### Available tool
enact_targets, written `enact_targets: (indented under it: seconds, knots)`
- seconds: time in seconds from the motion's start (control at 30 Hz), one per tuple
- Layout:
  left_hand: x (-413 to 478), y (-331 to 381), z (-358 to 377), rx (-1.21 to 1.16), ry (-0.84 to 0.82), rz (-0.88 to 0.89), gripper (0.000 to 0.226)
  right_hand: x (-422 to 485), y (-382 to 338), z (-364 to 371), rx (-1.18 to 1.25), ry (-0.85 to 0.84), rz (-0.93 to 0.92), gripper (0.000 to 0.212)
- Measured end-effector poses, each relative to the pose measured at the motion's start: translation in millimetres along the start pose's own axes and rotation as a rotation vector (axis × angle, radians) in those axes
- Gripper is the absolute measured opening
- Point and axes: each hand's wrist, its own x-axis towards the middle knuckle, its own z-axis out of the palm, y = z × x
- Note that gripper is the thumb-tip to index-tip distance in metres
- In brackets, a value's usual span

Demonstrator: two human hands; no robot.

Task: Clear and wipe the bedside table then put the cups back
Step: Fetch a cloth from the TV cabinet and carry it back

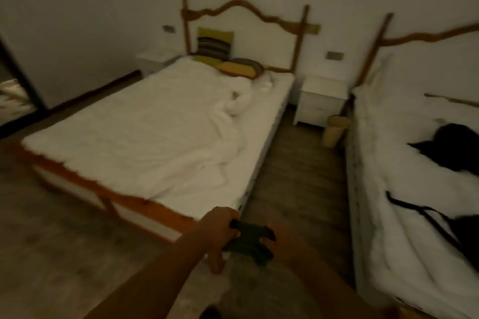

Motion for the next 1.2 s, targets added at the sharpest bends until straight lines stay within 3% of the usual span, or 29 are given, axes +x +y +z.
enact_targets:
  seconds: [0.17,0.33,0.47,0.63,0.73,1.2]
  knots:
    - [114,31,-5,-0.052,-0.074,0.153,0.011,50,59,-43,0.081,0.049,0.216,0.030]
    - [233,42,-35,-0.112,-0.084,0.231,0.010,139,100,-102,0.139,0.043,0.304,0.023]
    - [335,49,-77,-0.114,-0.064,0.262,0.013,223,127,-166,0.159,0.040,0.308,0.006]
    - [444,65,-121,-0.078,-0.049,0.312,0.015,311,161,-223,0.124,0.070,0.334,0.012]
    - [505,76,-136,-0.045,-0.073,0.325,0.015,360,192,-245,0.121,0.080,0.342,0.001]
    - [805,186,-183,0.029,-0.204,0.316,0.024,578,389,-386,0.066,0.049,0.317,0.013]
